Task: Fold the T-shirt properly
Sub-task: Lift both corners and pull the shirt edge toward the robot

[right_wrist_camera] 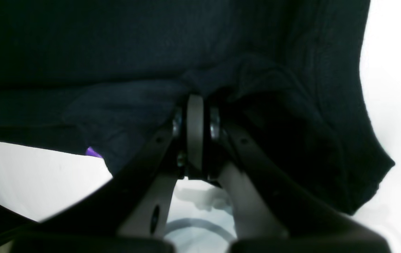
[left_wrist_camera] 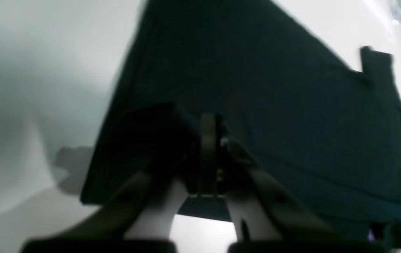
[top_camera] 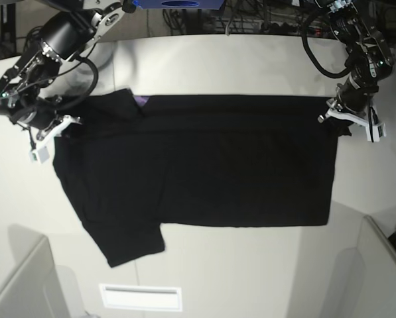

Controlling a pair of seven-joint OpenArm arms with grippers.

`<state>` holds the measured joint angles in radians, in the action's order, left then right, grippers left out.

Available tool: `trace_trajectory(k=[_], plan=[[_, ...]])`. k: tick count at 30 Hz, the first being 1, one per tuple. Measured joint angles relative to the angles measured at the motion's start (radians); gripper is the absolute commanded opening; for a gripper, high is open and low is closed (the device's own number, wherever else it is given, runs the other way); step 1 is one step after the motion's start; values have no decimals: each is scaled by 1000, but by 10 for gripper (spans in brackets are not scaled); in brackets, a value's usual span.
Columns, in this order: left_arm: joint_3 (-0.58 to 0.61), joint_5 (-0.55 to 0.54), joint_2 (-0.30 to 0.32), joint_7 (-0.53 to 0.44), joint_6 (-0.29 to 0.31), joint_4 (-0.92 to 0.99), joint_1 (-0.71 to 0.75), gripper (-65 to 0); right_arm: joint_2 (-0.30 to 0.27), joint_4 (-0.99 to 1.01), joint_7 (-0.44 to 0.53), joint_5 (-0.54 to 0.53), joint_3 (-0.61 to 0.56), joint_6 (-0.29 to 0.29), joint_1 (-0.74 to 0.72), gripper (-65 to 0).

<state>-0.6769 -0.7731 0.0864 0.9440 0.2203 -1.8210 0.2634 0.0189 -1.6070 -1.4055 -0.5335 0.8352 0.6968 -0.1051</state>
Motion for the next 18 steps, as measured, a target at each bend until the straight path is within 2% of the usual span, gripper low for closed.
trace_trajectory(k=[5, 11, 18], plan=[[2, 6, 0, 2, 0, 2, -25, -650, -5, 11, 31, 3, 0, 0, -13, -650], [91, 5, 16, -6, 4, 33, -49, -650, -8, 53, 35, 3, 0, 0, -50, -650], [93, 13, 18, -9, -1, 78, -61, -650, -29, 104, 64, 6, 0, 0, -62, -650]])
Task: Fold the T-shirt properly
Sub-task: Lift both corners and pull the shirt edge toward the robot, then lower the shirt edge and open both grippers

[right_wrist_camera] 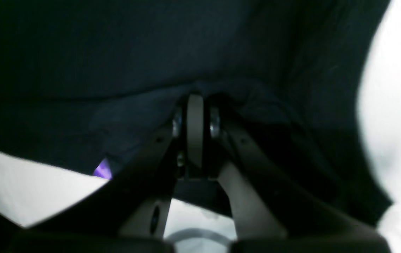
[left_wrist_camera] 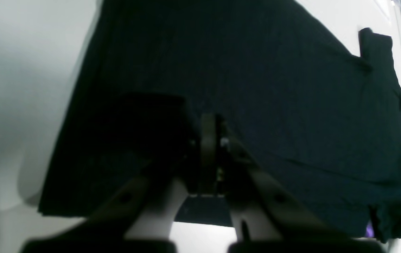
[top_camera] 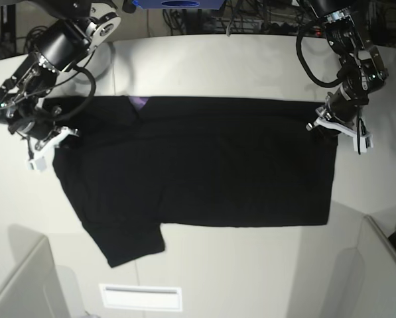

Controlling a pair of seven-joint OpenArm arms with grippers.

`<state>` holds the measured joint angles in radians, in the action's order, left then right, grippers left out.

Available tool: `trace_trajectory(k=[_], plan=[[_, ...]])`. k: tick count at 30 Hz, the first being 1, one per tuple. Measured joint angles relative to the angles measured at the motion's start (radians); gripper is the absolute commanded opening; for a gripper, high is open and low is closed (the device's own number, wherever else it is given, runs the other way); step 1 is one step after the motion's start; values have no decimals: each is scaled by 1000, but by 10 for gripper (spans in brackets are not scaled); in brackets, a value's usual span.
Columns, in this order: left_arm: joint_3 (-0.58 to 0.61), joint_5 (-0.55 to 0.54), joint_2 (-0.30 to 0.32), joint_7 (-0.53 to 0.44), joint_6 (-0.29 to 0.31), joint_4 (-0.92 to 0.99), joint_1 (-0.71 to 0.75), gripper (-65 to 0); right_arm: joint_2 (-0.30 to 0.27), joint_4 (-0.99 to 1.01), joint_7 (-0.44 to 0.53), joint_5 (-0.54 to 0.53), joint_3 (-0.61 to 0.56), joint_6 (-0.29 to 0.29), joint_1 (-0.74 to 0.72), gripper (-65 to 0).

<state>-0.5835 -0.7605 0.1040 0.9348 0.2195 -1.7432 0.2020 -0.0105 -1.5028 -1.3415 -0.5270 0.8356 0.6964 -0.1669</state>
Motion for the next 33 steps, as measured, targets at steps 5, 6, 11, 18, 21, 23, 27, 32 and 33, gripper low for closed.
trace_trajectory(k=[5, 6, 11, 18, 21, 23, 27, 32, 33], plan=[[0, -2, 4, -2, 0, 0, -2, -650, -6, 19, 5, 1, 0, 0, -2, -650], [0, -2, 5, -2, 0, 0, -2, -650, -7, 19, 6, 1, 0, 0, -3, -650], [0, -2, 2, -2, 0, 0, -10, -650, -11, 19, 6, 1, 0, 0, -6, -650], [0, -2, 4, 1, 0, 0, -16, -650, -11, 19, 6, 1, 0, 0, -15, -533], [0, -3, 19, 1, 0, 0, -16, -504, -11, 18, 6, 0, 5, 0, -16, -359], [-4, -3, 31, -3, 0, 0, -16, -332, -12, 15, 6, 0, 9, 0, -15, -321], [-30, -10, 37, -2, 1, 0, -16, -64, 3, -11, 7, -15, 76, 0, -18, -323], [-155, -10, 35, 5, 2, -80, 1, 0, 30, -151, -13, -14, 206, -1, 17, -336], [-173, -18, 36, -3, 6, -102, 17, 0, 46, -190, -16, -17, 243, -1, 32, -354]])
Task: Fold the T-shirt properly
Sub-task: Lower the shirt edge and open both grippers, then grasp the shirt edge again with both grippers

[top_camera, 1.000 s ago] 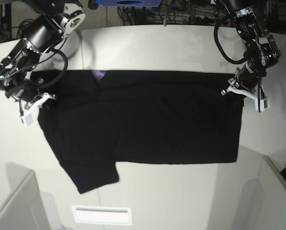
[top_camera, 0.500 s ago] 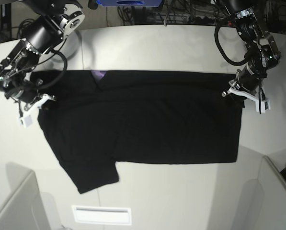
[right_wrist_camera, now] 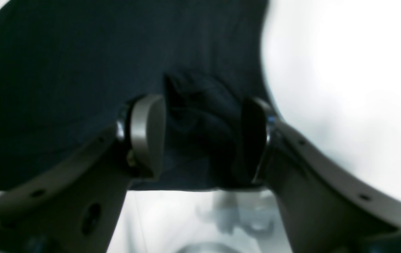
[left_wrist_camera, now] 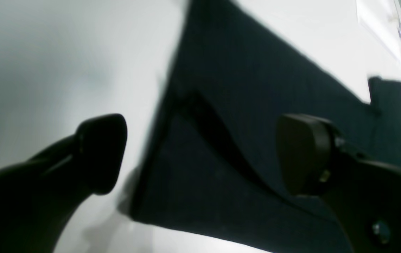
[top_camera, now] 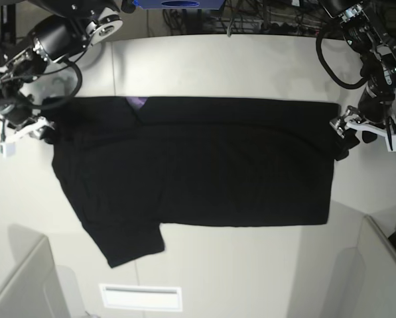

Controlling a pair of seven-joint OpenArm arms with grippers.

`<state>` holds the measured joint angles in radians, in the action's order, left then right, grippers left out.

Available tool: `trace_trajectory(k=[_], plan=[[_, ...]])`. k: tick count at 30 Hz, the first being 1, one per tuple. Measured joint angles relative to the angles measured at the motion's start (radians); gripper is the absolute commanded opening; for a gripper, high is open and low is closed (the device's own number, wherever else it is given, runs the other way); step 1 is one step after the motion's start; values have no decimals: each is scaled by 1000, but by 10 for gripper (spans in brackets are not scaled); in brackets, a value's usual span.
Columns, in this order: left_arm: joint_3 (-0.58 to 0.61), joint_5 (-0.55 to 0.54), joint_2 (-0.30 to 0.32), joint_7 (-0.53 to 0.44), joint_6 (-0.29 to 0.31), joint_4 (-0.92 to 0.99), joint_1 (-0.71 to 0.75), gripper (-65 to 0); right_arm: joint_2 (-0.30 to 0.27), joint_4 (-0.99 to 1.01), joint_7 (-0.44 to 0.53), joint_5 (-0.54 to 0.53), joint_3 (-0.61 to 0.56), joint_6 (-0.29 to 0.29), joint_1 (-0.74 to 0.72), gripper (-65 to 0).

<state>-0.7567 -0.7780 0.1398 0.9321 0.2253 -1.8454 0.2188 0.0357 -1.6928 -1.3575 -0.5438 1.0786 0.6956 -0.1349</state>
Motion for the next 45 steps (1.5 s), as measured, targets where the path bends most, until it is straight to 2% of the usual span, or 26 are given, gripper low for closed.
trace_trajectory(k=[2, 5, 9, 18, 20, 21, 25, 29, 35, 40, 42, 45], plan=[[-48, -31, -11, 0, 10, -22, 44, 0, 37, -66, -6, 6, 77, 0, 38, -378], [-121, -125, -21, 11, 1, -7, 132, 0, 91, -129, -16, 24, 147, 0, 108, -359], [-140, -269, -16, -1, 0, 26, 214, 0, 110, -132, -12, 6, 181, 0, 154, -351], [-132, -263, -13, 2, 39, 166, 229, 0, 103, 4, -4, 17, 254, 1, 166, -351], [-132, -224, -11, 0, 42, 169, 228, 0, 102, 36, 4, 12, 254, 1, 163, -347], [-132, -199, -11, -5, 57, 169, 227, 0, 103, 49, 17, 16, 255, 1, 160, -342], [-132, -104, -18, -1, 185, 167, 228, 0, 100, 113, 126, -10, 255, 1, 155, -303], [-137, -60, -17, 0, 194, 167, 228, 0, 94, 178, 183, -45, 255, 1, 145, -348], [-137, -62, -17, 0, 194, 102, 239, 0, 94, 195, 183, -51, 255, 1, 146, -440], [-137, -63, -18, 0, 195, 74, 236, 0, 94, 189, 113, -63, 255, 1, 143, -483], [-136, -60, -18, 0, 194, 75, 236, 0, 95, 192, 92, -110, 255, 3, 150, -486], [-132, -60, -18, 0, 195, 75, 236, 0, 99, 196, 70, -164, 255, 3, 171, -567]])
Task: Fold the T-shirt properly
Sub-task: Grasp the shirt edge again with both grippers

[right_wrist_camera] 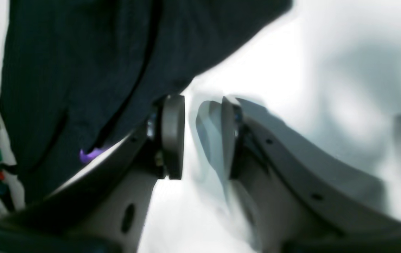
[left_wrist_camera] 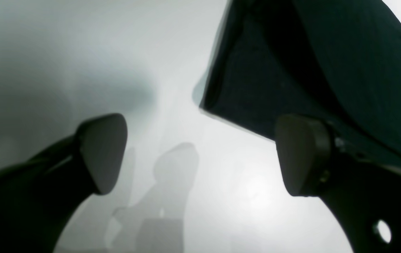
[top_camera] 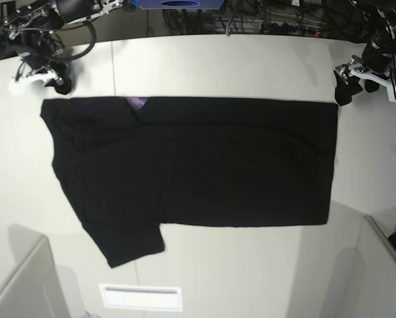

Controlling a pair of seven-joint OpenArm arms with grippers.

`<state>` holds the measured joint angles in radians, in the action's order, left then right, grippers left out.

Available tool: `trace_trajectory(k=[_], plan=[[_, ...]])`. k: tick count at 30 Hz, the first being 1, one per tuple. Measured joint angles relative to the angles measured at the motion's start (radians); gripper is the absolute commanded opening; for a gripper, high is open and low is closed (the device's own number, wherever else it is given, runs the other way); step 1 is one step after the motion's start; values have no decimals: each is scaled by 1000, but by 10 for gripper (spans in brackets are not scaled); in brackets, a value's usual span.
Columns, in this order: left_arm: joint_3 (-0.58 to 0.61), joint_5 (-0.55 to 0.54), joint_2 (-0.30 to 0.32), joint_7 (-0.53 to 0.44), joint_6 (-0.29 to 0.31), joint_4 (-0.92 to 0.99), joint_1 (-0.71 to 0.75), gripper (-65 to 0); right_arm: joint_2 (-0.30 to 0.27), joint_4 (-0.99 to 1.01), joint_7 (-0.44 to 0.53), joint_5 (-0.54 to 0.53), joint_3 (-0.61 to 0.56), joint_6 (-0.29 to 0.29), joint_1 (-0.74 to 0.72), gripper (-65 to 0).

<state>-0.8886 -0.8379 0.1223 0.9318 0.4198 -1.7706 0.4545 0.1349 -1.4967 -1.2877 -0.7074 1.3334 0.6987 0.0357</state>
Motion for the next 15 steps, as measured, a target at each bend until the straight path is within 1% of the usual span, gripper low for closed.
trace_trajectory(k=[1, 2, 6, 8, 10, 11, 12, 15], plan=[[0, 0, 0, 0, 0, 2, 0, 0, 0, 0, 0, -7, 0, 0, 9, -617], [0, 0, 0, 0, 0, 2, 0, 0, 1, 0, -6, -16, 0, -1, 15, -650], [0, 0, 0, 0, 0, 3, 0, 0, -2, 0, -11, -15, 5, -4, 15, -650], [0, 0, 0, 0, 0, 3, 0, 0, -2, 0, -7, -19, 4, -22, 14, -650], [0, 0, 0, 0, 0, 3, 0, 0, -2, 0, -10, -18, 1, -24, 15, -650], [0, 0, 0, 0, 0, 3, 0, 0, -8, 0, -16, -17, -1, -26, 15, -602], [0, 0, 0, 0, 0, 3, 0, 0, -18, 2, -27, -17, -6, -26, 15, -525], [0, 0, 0, 0, 0, 4, -3, 0, -56, -1, -68, -51, -10, -28, 9, -243]])
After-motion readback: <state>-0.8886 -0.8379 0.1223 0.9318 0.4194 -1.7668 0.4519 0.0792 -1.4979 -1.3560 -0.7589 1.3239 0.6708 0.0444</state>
